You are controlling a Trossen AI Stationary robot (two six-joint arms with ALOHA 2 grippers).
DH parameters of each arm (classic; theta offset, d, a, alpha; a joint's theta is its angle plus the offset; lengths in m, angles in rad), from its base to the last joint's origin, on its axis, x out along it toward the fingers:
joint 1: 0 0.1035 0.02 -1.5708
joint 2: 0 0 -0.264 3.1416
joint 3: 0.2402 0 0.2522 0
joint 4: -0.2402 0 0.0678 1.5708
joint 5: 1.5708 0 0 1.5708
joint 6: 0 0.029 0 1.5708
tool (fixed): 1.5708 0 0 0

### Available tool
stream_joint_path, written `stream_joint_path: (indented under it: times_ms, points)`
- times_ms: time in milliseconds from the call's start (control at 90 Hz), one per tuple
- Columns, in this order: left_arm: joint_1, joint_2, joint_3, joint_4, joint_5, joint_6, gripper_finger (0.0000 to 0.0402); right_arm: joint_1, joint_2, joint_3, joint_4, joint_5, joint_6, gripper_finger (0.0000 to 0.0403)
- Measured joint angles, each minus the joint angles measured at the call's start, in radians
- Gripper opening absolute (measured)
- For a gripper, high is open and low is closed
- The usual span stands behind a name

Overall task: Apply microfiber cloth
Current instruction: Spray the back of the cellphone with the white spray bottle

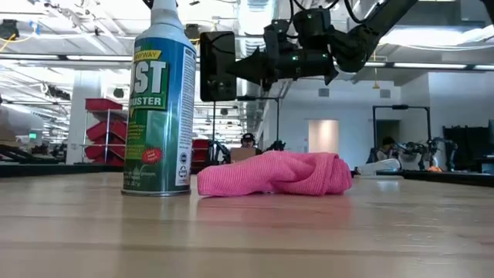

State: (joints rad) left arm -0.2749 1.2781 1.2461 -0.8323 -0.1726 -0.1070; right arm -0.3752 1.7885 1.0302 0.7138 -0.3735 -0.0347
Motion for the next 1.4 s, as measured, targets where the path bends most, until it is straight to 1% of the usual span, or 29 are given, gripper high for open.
stream_joint_path:
  times_ms: [189, 267, 344, 411, 544, 978, 1133, 1400]
  points:
    - [0.000, 0.000, 0.000, 0.002, -0.001, 0.007, 0.0000, 0.003, 0.001, 0.026, -0.008, -0.019, 0.001, 0.0018]
    - [0.000, 0.000, 0.000, 0.002, -0.012, 0.008, 0.0000, 0.012, 0.029, 0.060, 0.000, -0.024, 0.001, 0.0018]
    - [0.000, 0.000, 0.000, 0.002, -0.014, 0.008, 0.0000, 0.015, 0.039, 0.077, -0.040, -0.049, 0.005, 0.0018]
    - [0.001, 0.000, 0.000, 0.002, -0.015, 0.008, 0.0000, 0.027, 0.077, 0.118, -0.042, -0.047, -0.007, 0.0018]
    - [0.002, 0.000, 0.000, -0.007, -0.015, 0.001, 0.0000, 0.031, 0.085, 0.136, -0.088, -0.052, -0.016, 0.0018]
    - [0.016, 0.001, 0.000, 0.010, -0.016, -0.030, 0.0000, 0.012, 0.082, 0.140, -0.075, -0.043, -0.023, 0.0018]
    - [0.032, 0.033, -0.001, -0.004, 0.023, -0.037, 0.0000, 0.008, 0.082, 0.140, -0.076, -0.044, -0.022, 0.0018]
    - [0.034, 0.046, 0.002, -0.010, 0.034, -0.035, 0.0000, 0.006, 0.082, 0.140, -0.082, -0.044, -0.019, 0.0018]
